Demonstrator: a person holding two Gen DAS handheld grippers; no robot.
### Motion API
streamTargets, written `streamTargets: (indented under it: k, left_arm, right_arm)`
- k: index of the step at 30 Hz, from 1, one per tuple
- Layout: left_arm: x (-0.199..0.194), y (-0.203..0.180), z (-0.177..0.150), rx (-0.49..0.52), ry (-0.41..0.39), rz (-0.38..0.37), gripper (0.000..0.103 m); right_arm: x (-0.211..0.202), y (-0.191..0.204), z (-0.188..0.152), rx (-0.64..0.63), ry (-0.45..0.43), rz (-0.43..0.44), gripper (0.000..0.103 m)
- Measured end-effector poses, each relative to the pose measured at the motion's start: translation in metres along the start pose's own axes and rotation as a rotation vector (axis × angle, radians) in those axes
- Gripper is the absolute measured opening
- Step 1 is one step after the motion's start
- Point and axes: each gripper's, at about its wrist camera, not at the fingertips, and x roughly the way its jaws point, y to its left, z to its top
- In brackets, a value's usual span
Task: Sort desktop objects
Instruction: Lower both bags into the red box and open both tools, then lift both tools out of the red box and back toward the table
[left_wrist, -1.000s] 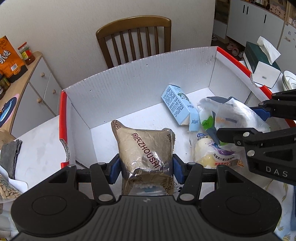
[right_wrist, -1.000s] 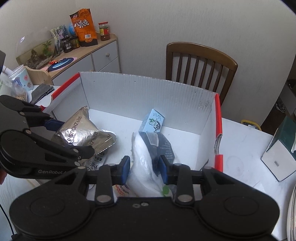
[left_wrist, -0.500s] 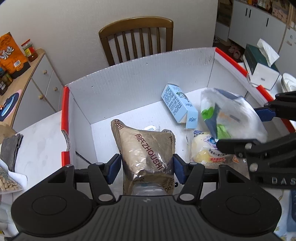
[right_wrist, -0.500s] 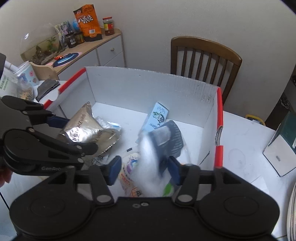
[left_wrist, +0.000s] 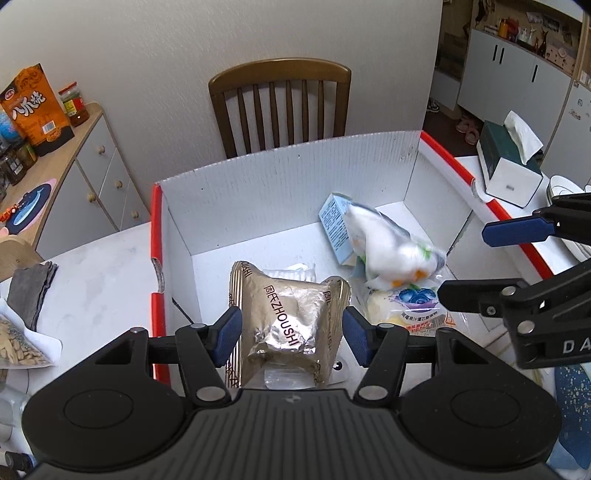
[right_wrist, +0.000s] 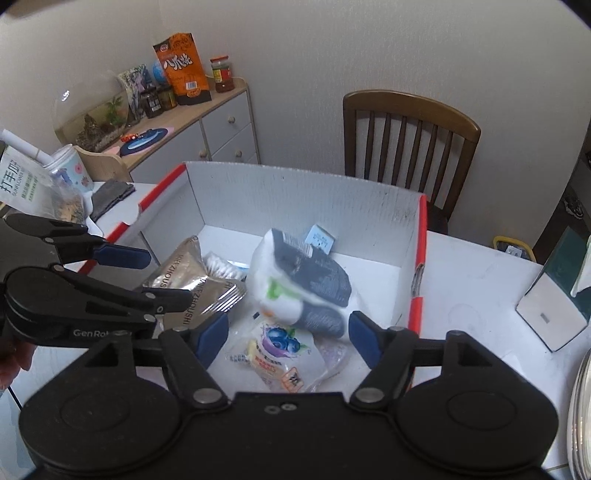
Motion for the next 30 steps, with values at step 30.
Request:
streamTargets:
  k: [30]
  left_arm:
    - [-0.111, -0.027, -0.036, -0.007, -0.162, -0.007, 0.059]
  right_arm:
    - [-0.108, 0.011, -0.03, -0.025, -0.142, 0.058, 0.087]
